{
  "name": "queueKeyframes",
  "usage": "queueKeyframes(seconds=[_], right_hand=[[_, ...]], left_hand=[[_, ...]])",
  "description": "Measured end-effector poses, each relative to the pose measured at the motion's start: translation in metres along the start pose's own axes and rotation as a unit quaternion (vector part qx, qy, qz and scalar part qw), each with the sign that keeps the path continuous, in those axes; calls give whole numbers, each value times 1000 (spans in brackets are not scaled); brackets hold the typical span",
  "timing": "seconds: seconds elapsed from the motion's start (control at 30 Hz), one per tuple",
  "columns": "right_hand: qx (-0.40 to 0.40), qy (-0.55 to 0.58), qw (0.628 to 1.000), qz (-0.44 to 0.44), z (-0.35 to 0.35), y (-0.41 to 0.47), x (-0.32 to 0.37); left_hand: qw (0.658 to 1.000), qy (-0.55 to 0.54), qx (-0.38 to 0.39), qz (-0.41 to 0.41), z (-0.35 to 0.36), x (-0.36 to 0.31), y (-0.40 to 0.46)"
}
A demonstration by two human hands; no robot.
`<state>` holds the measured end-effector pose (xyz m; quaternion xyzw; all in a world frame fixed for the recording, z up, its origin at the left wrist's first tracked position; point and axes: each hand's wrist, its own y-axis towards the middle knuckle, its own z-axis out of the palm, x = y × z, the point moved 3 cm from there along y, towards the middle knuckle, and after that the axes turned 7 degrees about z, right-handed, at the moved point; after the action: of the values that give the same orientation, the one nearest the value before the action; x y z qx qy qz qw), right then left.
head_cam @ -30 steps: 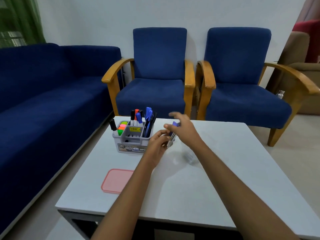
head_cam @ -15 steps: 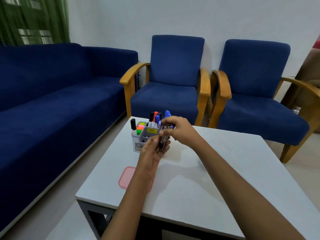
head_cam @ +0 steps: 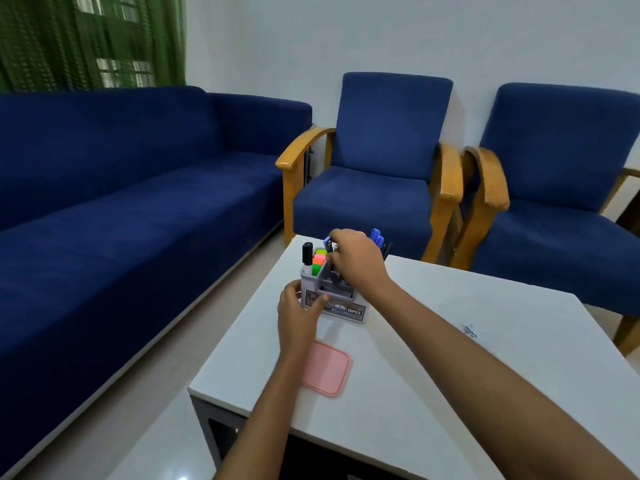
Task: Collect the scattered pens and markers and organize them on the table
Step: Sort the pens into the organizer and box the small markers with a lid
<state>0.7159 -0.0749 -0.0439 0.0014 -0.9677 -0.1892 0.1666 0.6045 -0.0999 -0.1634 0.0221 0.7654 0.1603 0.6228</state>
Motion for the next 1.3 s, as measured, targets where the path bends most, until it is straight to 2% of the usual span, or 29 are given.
queueKeyframes(seconds=[0.13, 0.2, 0.3, 0.37, 0.43, 0.5, 0.57, 0.6, 0.63, 0.67, 0.73, 0.8, 0.87, 0.93, 1.0, 1.13, 1.2, 1.3], right_hand=[[-28, -2, 999, -45, 0, 5, 6], [-8, 2, 999, -45, 2, 6, 4], [51, -65, 996, -45, 14, 1, -5], [61, -76, 995, -37, 23, -3, -10], [31, -67, 997, -36, 26, -7, -15], [-53, -28, 997, -45, 21, -12, -19], [-150, 35, 987, -51, 9, -23, -21], [-175, 63, 981, -55, 4, -29, -20], [-164, 79, 981, -66, 2, -35, -19], [-114, 85, 986, -86, 2, -42, -15], [92, 62, 987, -115, 14, -55, -6], [283, -3, 954, -96, 32, -75, -3], [364, -83, 924, -82, 48, -91, -1], [354, -114, 923, -99, 54, -102, 4], [347, -98, 928, -93, 53, -105, 8], [387, -91, 917, -32, 39, -106, -1], [363, -109, 925, -38, 24, -105, -11], [329, -103, 936, -75, -7, -102, -31]], left_hand=[[1000, -4, -19, -6, -5, 1, -2], [1000, -8, -21, -7, -5, 1, -2], [1000, -1, -21, -4, -4, 0, -3], [1000, 3, -24, 2, -4, 2, -2], [1000, 5, -25, 10, -4, 2, -1], [999, 13, -38, 15, -4, -1, -3], [994, 27, -98, 30, -9, -7, -5], [989, 25, -141, 45, -13, -10, -7], [981, 9, -183, 60, -17, -14, -9], [974, -19, -215, 66, -21, -14, -10], [962, -88, -255, 36, -29, -11, -9], [952, -129, -278, -7, -37, -5, -9], [943, -148, -297, -24, -46, 0, -9], [941, -146, -302, -36, -52, 1, -12], [946, -132, -293, -52, -52, 0, -17], [962, -93, -247, -75, -45, -4, -24], [982, -85, -149, -81, -33, -10, -24], [986, -54, 76, -138, -1, -25, -35]])
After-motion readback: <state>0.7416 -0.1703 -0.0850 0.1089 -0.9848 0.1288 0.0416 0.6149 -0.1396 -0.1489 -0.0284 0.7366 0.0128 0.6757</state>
